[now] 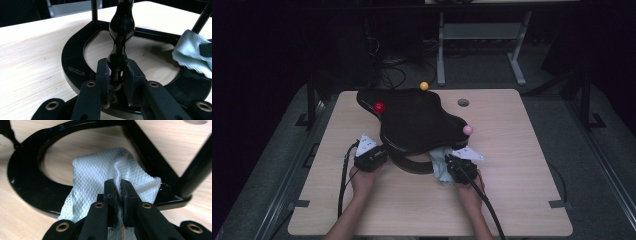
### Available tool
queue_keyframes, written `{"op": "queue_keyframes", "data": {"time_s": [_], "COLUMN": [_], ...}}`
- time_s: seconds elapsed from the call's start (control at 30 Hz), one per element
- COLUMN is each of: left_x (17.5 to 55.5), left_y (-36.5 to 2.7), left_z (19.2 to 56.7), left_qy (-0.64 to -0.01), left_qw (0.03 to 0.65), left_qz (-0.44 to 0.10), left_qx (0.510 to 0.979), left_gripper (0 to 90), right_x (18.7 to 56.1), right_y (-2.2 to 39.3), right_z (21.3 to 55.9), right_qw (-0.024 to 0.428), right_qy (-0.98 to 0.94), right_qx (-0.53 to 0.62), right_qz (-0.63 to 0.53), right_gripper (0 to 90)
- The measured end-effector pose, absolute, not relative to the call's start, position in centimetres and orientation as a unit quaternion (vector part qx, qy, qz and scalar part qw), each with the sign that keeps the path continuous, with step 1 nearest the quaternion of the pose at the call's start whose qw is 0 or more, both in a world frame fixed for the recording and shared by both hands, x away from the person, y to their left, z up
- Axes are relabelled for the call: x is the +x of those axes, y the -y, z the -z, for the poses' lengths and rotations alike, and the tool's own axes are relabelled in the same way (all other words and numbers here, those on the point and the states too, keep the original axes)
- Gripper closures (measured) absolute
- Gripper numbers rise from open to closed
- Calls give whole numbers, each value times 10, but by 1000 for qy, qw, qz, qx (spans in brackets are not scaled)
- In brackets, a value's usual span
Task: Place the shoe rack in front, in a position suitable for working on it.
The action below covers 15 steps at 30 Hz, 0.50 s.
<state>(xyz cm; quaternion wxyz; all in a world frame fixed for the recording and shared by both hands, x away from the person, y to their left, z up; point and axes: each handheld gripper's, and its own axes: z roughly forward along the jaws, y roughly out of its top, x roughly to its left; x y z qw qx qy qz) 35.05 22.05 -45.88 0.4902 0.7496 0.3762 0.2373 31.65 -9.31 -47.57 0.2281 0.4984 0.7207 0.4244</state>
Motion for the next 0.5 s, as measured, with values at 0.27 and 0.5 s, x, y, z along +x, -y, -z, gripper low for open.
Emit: {"op": "queue_keyframes", "data": {"time_s": [0.27,0.5], "left_x": [351,352], "left_y": [-224,-224], "left_z": [458,458], "left_qy": [-397,-398], "left_qw": [486,481], "left_qz": [-237,-243], "left_qx": [742,742], "left_gripper": [733,729], "right_x": [315,324], "right_y": [84,97], "right_z": [471,472], "right_qw": [208,225], "right_qy": [-746,-727], "right_qx": [479,509], "right_qz": [-413,-402], "right_gripper": [835,838]}}
